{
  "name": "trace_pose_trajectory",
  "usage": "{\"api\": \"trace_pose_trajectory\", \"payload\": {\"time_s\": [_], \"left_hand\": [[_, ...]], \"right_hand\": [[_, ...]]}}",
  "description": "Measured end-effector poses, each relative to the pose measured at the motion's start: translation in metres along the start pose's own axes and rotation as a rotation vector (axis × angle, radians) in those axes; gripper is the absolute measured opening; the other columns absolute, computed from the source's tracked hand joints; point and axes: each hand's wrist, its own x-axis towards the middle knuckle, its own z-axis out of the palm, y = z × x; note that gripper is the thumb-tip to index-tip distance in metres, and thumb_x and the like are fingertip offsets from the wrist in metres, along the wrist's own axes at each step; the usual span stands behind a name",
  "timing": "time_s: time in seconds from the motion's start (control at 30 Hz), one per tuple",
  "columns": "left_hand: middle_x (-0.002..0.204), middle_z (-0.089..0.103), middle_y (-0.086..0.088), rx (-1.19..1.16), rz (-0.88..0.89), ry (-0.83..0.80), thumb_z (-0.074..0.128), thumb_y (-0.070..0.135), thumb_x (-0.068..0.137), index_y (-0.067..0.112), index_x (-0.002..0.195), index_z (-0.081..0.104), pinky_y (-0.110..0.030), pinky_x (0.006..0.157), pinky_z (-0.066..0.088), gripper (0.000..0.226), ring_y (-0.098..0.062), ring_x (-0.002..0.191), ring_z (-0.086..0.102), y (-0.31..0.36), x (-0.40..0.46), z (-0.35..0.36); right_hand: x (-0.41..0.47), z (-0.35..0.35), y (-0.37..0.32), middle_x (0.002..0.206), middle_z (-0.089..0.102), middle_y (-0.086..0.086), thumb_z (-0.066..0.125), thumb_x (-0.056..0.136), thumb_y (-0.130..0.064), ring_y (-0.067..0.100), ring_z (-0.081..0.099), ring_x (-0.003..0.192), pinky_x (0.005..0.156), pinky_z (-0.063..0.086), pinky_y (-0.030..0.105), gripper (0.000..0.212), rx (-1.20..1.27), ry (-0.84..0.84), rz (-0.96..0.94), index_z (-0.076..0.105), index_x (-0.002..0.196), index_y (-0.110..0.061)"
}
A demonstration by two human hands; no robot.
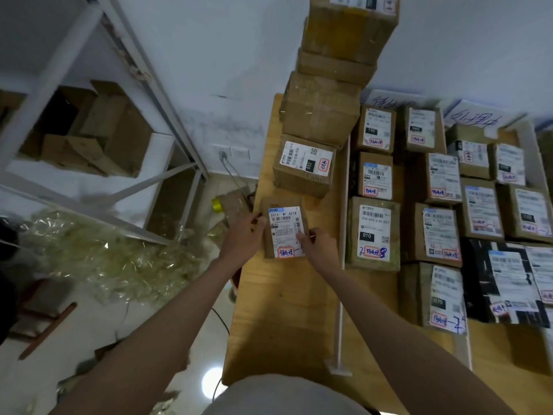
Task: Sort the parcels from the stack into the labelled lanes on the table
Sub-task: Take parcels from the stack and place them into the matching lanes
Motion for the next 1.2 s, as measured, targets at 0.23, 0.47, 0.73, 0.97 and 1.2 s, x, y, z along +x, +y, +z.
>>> {"api": "trace_pose_trajectory", "payload": {"time_s": [0.23,0.47,0.73,0.97,1.2], "left_hand": [[0.122,0.061,-0.010,0.269,0.280,0.173,0.030,0.040,0.103,0.010,0.130,0.059,-0.040,0.092,0.047,0.050,-0.026,0.109,0.059,0.035,-0.021,-0.024],[0.130,0.061,-0.011,0.516,0.419,0.226,0.042,0.038,0.103,0.009,0.133,0.059,-0.044,0.097,0.045,0.045,-0.030,0.115,0.058,0.067,-0.063,-0.003],[0.131,0.059,-0.011,0.568,0.457,0.147,0.049,0.036,0.100,0.009,0.131,0.059,-0.042,0.100,0.041,0.043,-0.031,0.116,0.057,0.081,-0.121,0.060],[0.126,0.061,-0.012,0.623,0.447,0.090,0.053,0.035,0.098,0.007,0.127,0.061,-0.041,0.099,0.044,0.042,-0.030,0.112,0.059,0.075,-0.155,0.095],[0.118,0.065,-0.013,0.677,0.430,0.121,0.055,0.035,0.095,0.006,0.121,0.065,-0.041,0.094,0.049,0.040,-0.030,0.105,0.063,0.060,-0.165,0.098]], "right_hand": [[-0.030,-0.054,-0.022,0.096,0.068,-0.003,0.055,0.100,-0.033,0.012,0.065,0.080,0.064,0.053,0.022,0.022,0.035,0.121,-0.106,0.061,0.104,-0.012],[-0.074,-0.113,0.005,0.097,0.069,-0.002,0.055,0.100,-0.034,0.013,0.068,0.087,0.065,0.053,0.021,0.027,0.054,0.242,-0.132,0.064,0.106,-0.010],[-0.145,-0.157,0.080,0.092,0.066,-0.006,0.055,0.100,-0.036,0.010,0.065,0.084,0.067,0.053,0.023,0.022,0.089,0.287,-0.082,0.062,0.105,-0.015],[-0.178,-0.149,0.156,0.090,0.069,0.001,0.054,0.100,-0.036,0.012,0.067,0.079,0.061,0.053,0.024,0.027,0.066,0.192,0.053,0.062,0.104,-0.010],[-0.152,-0.115,0.194,0.094,0.070,0.003,0.056,0.098,-0.035,0.018,0.069,0.084,0.076,0.060,0.044,0.026,0.058,0.084,0.165,0.060,0.104,-0.010]]}}
